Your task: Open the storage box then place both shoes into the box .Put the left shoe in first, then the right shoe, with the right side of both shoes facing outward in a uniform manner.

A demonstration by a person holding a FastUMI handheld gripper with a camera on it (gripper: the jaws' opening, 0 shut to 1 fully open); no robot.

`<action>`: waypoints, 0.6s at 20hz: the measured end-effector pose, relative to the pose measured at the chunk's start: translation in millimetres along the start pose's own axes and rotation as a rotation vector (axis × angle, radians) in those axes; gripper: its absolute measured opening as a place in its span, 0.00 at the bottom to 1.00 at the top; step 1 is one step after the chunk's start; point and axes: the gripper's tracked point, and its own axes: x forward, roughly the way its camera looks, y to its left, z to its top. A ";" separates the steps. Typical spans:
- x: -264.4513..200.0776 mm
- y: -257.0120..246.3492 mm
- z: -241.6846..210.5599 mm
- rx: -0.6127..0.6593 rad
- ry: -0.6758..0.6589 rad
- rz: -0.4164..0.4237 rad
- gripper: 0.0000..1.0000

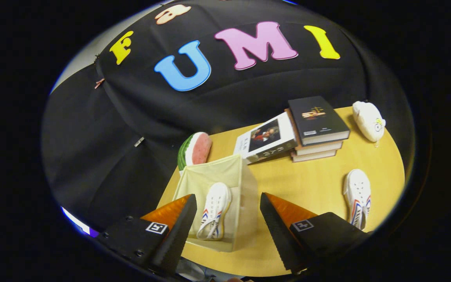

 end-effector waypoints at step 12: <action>-101.4 -257.7 24.3 -0.035 -0.061 -0.338 0.99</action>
